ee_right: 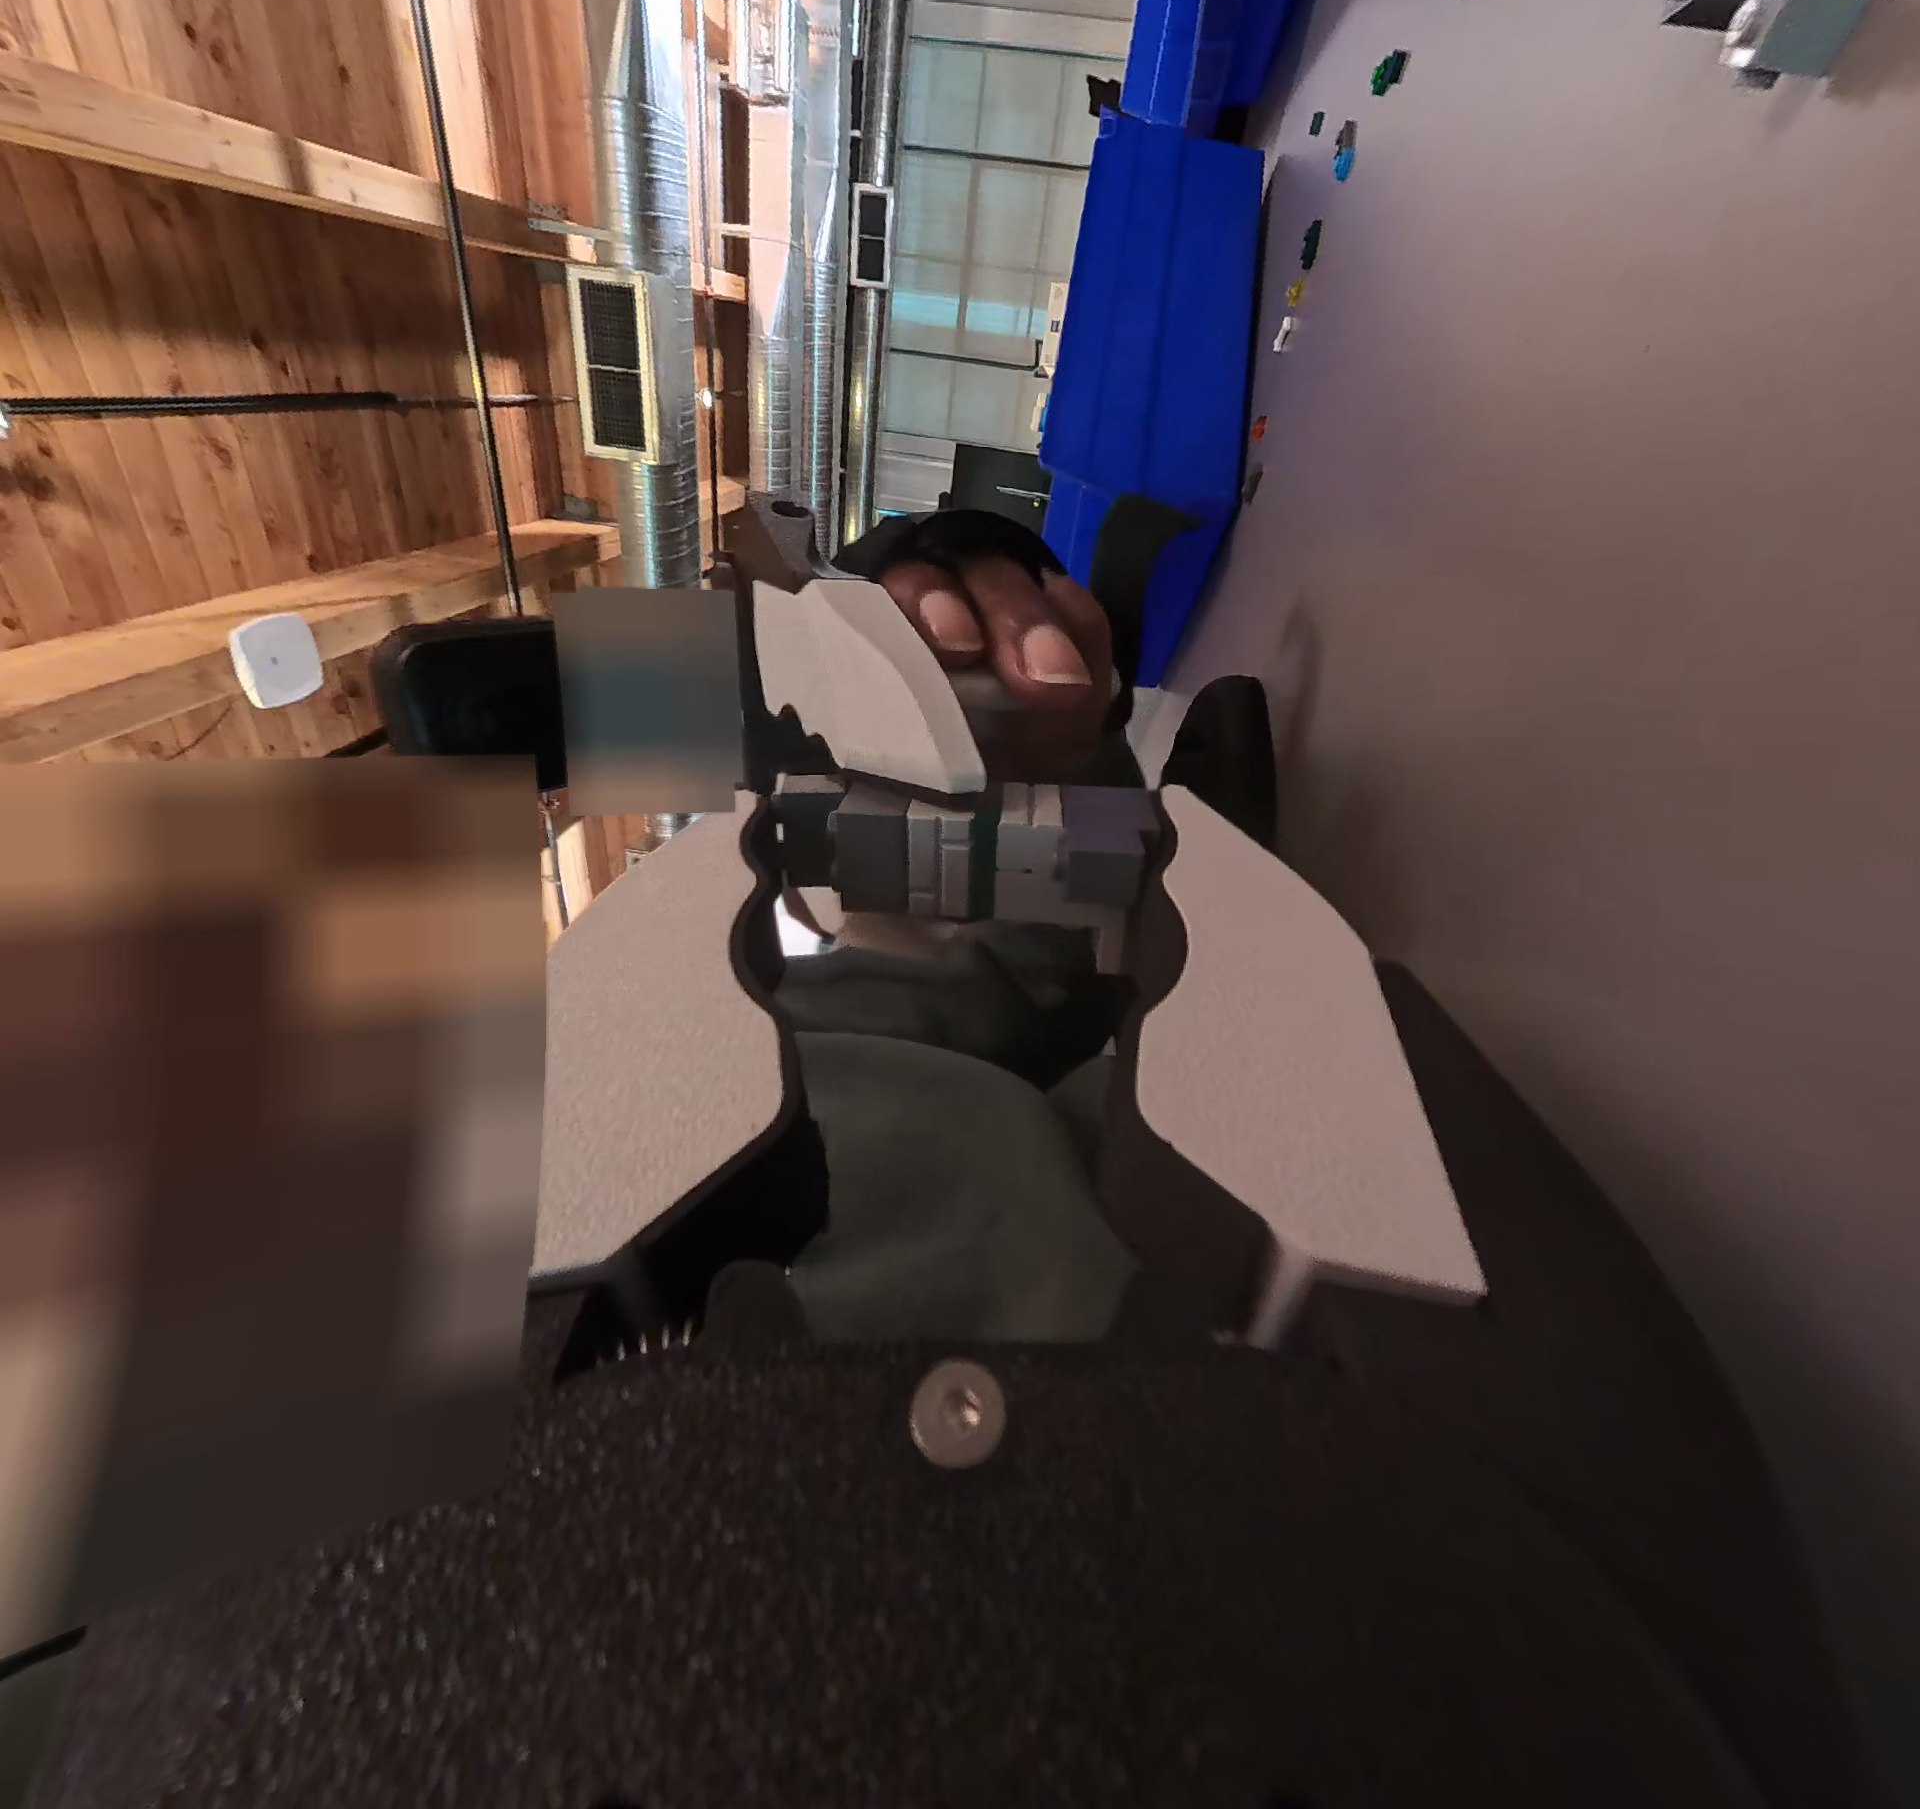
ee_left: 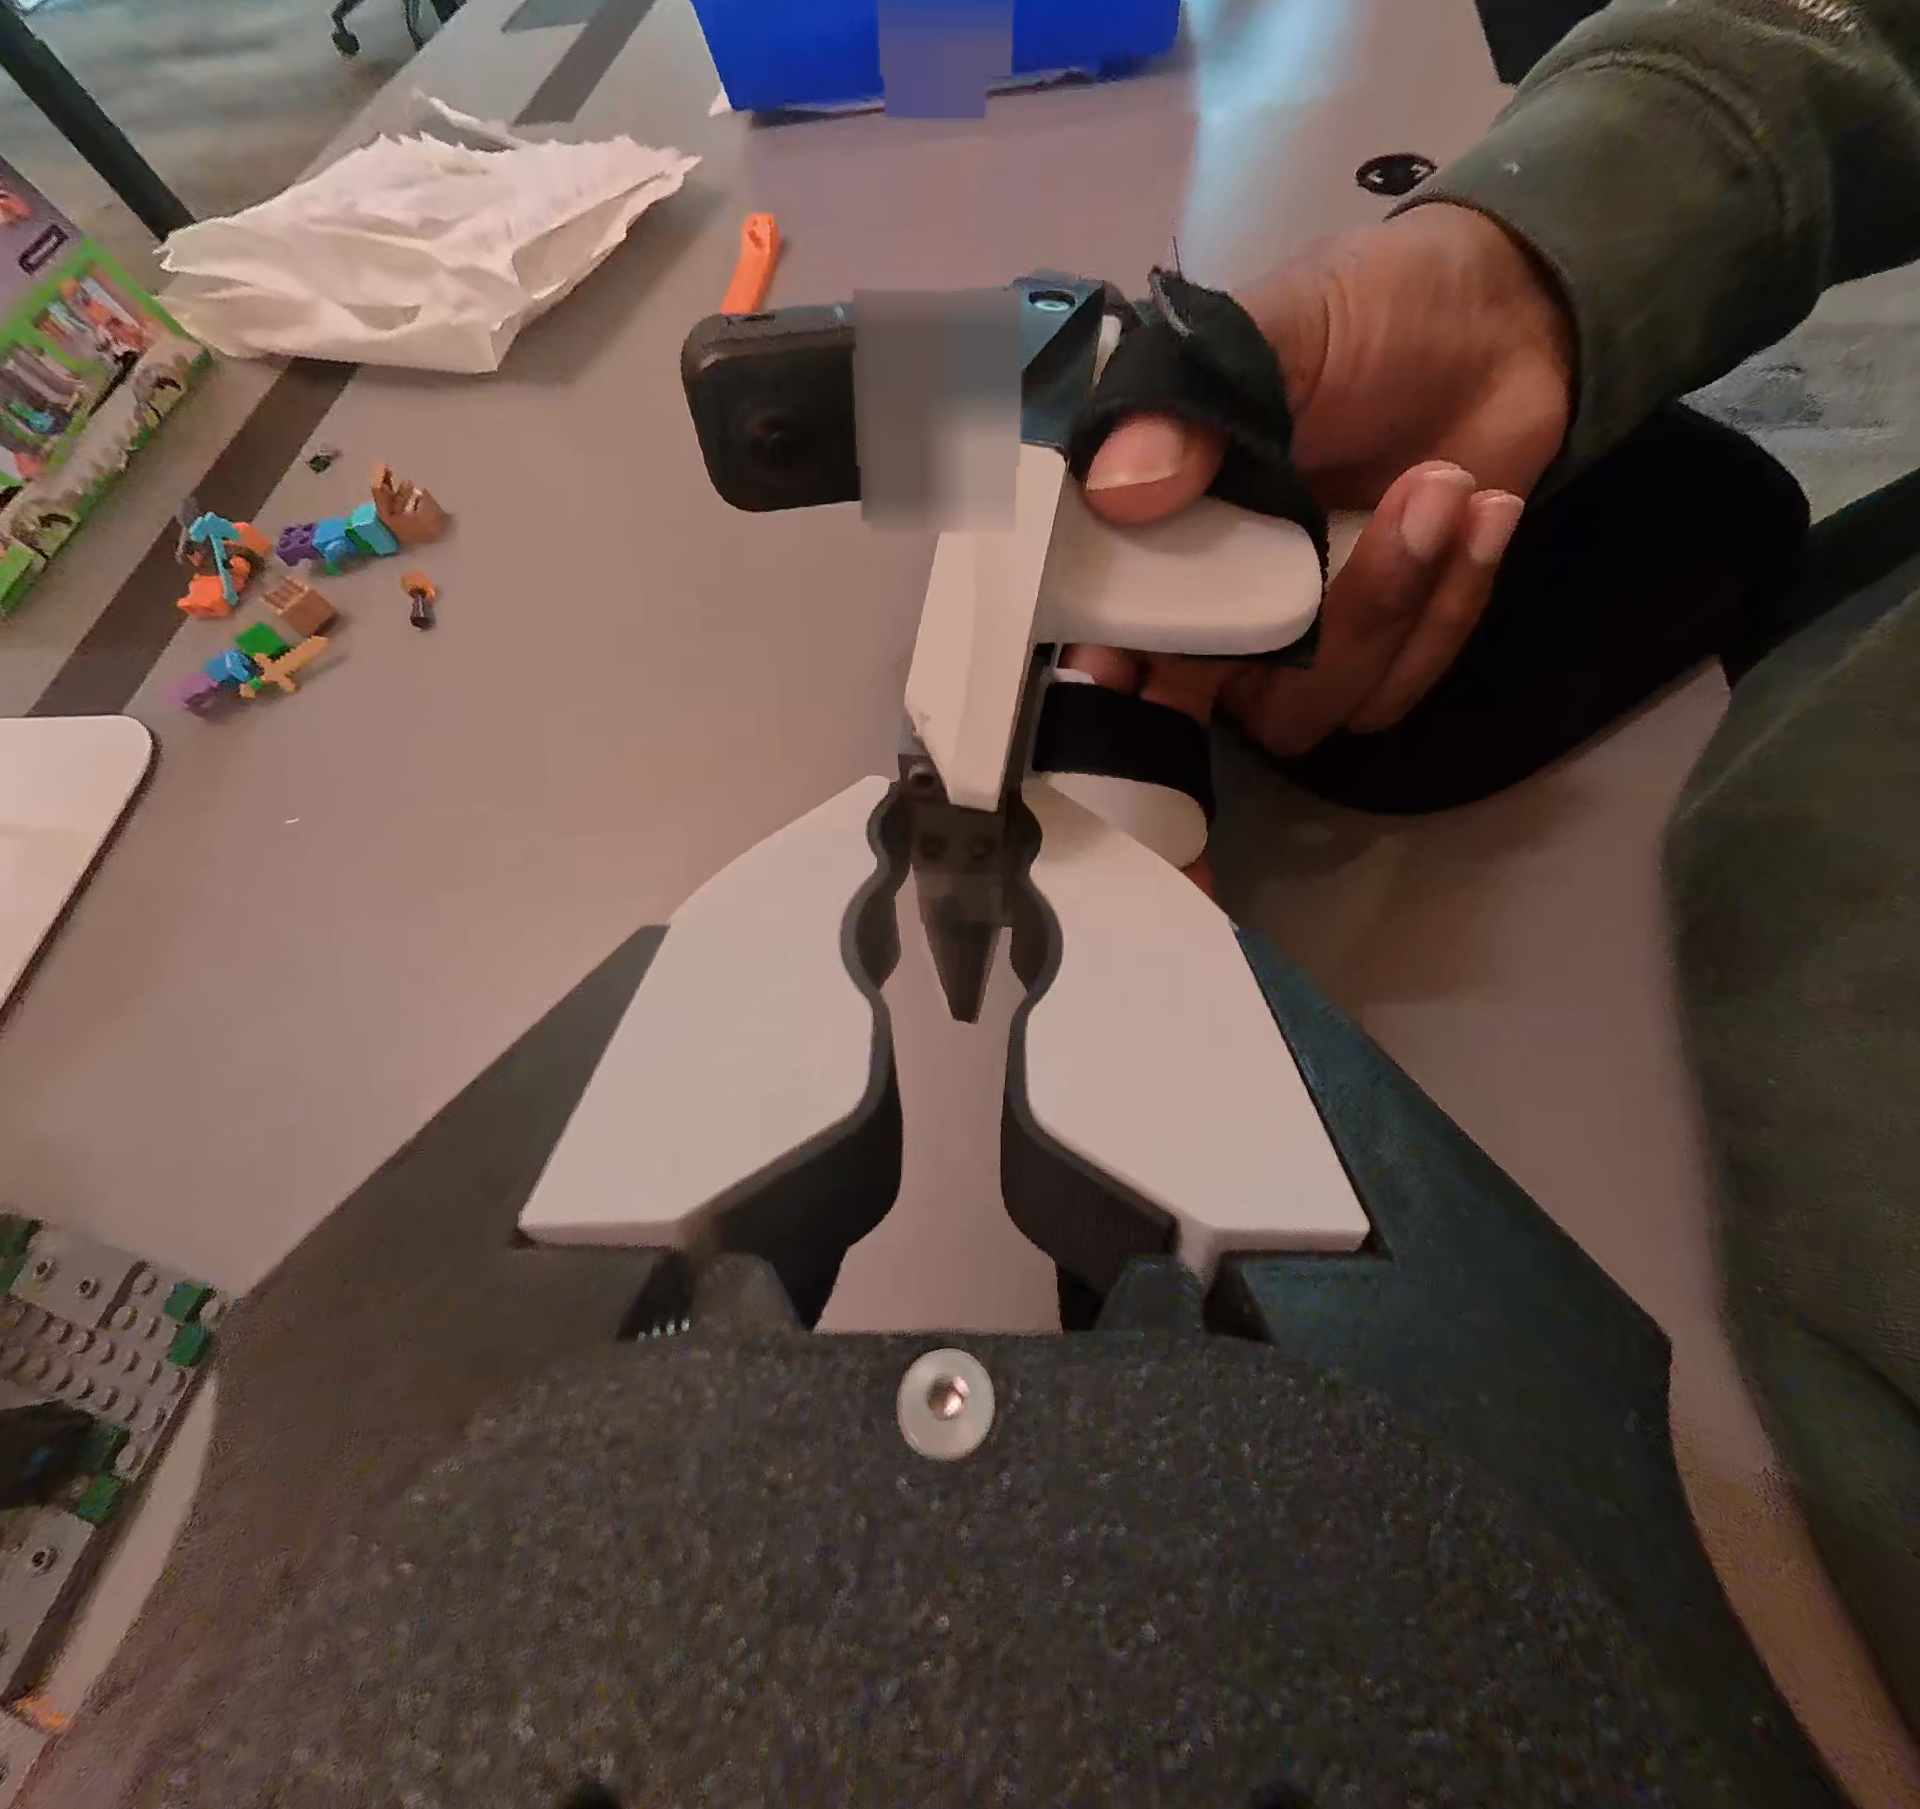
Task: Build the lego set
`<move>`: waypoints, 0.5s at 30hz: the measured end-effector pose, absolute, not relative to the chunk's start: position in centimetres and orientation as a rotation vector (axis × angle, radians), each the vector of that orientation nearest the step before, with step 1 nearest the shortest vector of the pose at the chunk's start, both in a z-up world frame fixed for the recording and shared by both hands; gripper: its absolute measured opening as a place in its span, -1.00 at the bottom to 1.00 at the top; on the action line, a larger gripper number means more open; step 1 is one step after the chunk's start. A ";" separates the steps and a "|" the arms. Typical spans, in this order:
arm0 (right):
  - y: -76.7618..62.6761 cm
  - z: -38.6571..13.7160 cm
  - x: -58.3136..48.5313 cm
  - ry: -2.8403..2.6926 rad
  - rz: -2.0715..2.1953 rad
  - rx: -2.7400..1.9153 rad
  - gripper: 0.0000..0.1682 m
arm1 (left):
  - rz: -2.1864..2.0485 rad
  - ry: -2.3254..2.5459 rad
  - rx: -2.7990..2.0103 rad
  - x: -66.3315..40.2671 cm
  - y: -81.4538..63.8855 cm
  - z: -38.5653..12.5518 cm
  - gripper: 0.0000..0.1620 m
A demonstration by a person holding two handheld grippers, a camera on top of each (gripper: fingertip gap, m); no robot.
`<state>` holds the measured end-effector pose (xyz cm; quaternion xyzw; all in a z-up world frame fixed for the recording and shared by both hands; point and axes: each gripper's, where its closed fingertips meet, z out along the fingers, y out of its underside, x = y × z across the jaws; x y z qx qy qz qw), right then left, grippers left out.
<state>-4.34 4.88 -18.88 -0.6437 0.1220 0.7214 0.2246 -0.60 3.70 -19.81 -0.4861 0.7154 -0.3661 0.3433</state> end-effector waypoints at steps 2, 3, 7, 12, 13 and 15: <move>4.9 -18.9 -4.3 0.332 1.978 -1.783 -0.22 | -0.944 1.865 -1.280 -0.5 3.7 -19.8 -0.79; 4.9 -19.0 -4.3 0.331 1.969 -1.788 -0.22 | -0.938 1.868 -1.285 -0.5 3.7 -19.8 -0.79; 4.7 -18.7 -4.3 0.308 1.963 -1.776 -0.23 | -0.928 1.877 -1.275 -0.5 3.6 -19.6 -0.79; 4.7 -18.2 -4.5 0.280 1.965 -1.744 -0.26 | -0.932 1.856 -1.250 -0.7 3.6 -19.1 -0.79; 4.7 -18.1 -4.5 0.273 1.967 -1.738 -0.26 | -0.934 1.850 -1.242 -0.7 3.5 -18.9 -0.79; 4.7 -17.8 -4.6 0.255 1.965 -1.728 -0.26 | -0.928 1.840 -1.224 -0.8 3.5 -18.6 -0.79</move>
